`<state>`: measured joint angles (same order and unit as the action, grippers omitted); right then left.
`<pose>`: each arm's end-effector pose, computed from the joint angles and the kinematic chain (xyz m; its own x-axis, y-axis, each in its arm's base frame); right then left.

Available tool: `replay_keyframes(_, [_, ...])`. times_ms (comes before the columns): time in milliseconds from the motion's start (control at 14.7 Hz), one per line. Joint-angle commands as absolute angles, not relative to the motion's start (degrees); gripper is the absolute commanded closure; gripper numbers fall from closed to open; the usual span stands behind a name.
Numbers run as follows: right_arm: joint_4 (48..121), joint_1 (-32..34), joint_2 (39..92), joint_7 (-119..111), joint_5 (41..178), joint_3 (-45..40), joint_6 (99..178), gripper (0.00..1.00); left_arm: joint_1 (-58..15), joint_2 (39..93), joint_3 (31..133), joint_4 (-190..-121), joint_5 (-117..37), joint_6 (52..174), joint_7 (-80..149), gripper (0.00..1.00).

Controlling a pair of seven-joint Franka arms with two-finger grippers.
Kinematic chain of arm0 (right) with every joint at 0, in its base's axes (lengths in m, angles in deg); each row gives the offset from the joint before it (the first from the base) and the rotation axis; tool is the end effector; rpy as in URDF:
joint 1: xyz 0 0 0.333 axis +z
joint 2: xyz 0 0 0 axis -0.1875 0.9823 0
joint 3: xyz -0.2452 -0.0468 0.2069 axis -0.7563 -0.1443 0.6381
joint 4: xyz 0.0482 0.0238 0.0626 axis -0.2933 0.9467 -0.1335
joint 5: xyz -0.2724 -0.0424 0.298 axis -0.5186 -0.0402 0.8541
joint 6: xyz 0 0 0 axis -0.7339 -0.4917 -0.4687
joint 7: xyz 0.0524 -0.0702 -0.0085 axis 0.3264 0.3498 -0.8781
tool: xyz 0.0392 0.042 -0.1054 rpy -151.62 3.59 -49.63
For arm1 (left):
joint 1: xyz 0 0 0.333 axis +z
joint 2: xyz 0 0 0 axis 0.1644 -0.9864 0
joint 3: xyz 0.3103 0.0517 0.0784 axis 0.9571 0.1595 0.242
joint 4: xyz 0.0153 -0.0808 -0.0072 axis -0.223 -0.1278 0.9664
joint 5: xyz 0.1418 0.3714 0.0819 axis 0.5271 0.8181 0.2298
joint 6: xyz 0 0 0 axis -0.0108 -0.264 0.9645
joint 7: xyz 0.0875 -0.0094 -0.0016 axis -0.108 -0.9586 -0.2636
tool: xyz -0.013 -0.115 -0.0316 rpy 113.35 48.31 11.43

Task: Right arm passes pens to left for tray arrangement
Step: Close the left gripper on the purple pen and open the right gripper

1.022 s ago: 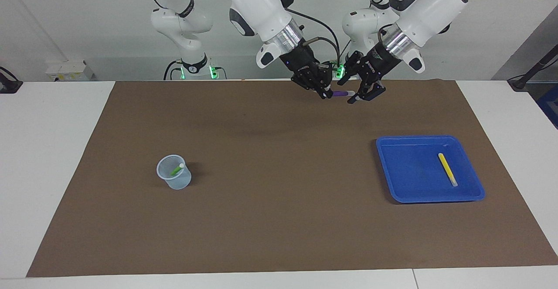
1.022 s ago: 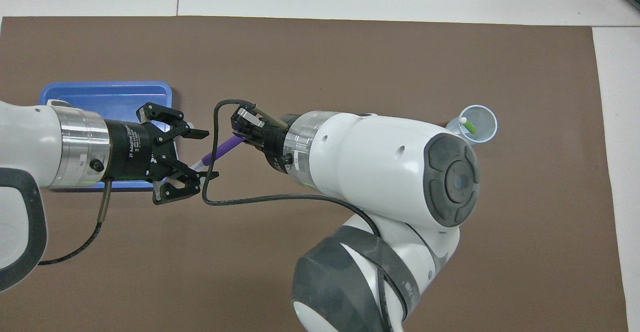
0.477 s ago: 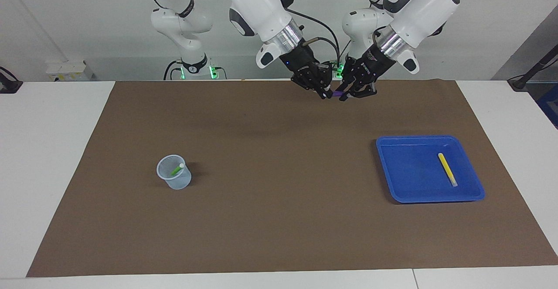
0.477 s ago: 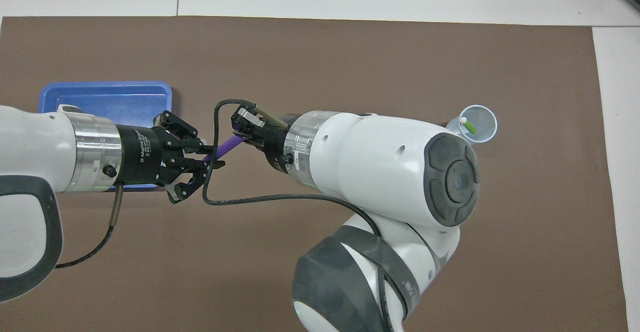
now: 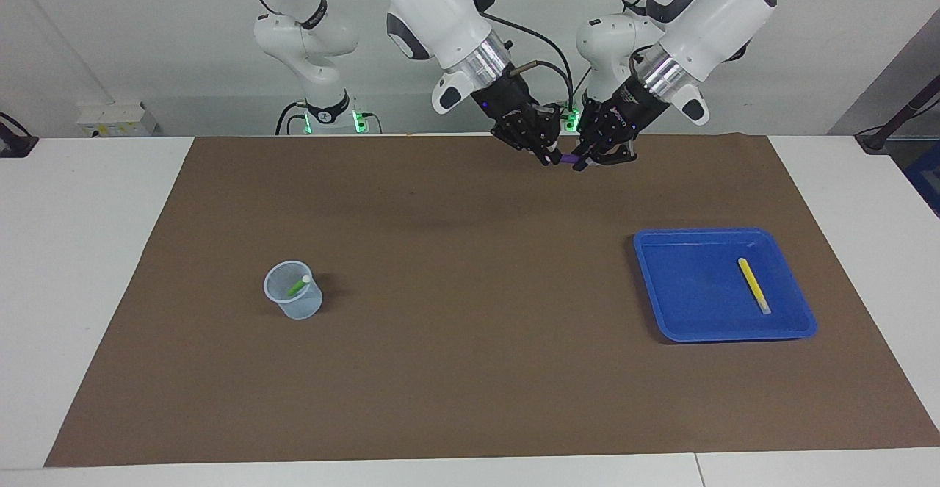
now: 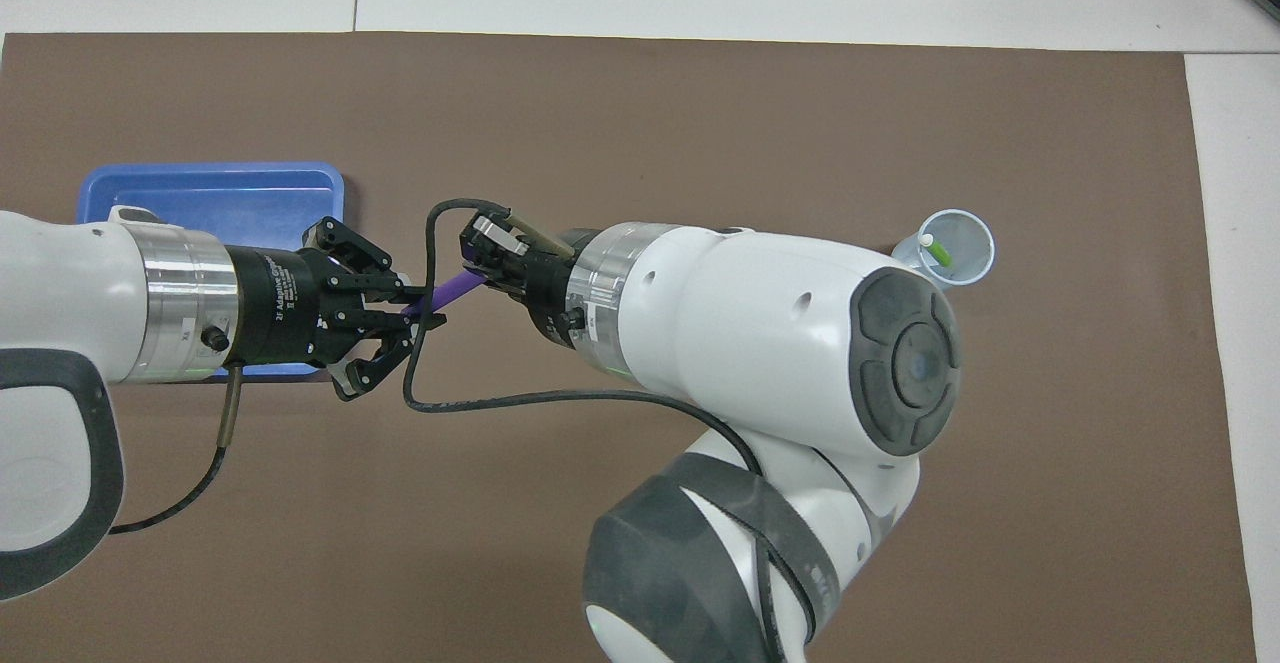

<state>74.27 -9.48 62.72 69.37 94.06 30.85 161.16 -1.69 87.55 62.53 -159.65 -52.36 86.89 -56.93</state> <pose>0.5335 0.4276 0.5846 0.8399 -0.5291 -0.1207 -0.4684 -0.5944 -0.6537 0.5053 -0.1951 0.5691 -0.2129 0.8099 -0.5466 0.9735 0.2239 -0.0474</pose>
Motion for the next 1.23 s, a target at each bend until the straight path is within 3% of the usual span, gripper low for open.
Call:
replay_keyframes(0, [75.04,-10.45,62.83,69.65,94.92,31.32,162.46,0.52,-1.73,89.62,63.07,-161.37,-53.25,86.19,-53.46,1.0])
replay_keyframes(68, [74.95,-10.54,62.75,69.48,94.92,31.32,162.11,0.36,-1.73,89.71,63.16,-161.55,-53.07,86.28,-52.06,1.0])
replay_keyframes(204, [74.78,-11.33,62.66,69.04,94.83,31.32,161.32,0.25,-1.64,89.71,63.16,-161.55,-52.81,86.71,-49.59,1.0])
replay_keyframes(545, [73.2,-16.94,62.04,53.79,94.83,31.24,151.93,0.23,-1.29,90.76,63.34,-164.0,-47.46,86.89,-34.08,1.0])
replay_keyframes(886, [73.37,-22.4,61.17,33.67,94.83,30.97,145.07,0.13,4.76,93.31,63.34,-170.77,-46.57,88.73,-4.02,1.0])
replay_keyframes(1159, [74.77,-27.14,59.94,15.99,93.86,30.62,140.58,0.02,6.8,91.65,63.16,-171.91,-39.39,91.89,15.23,1.0])
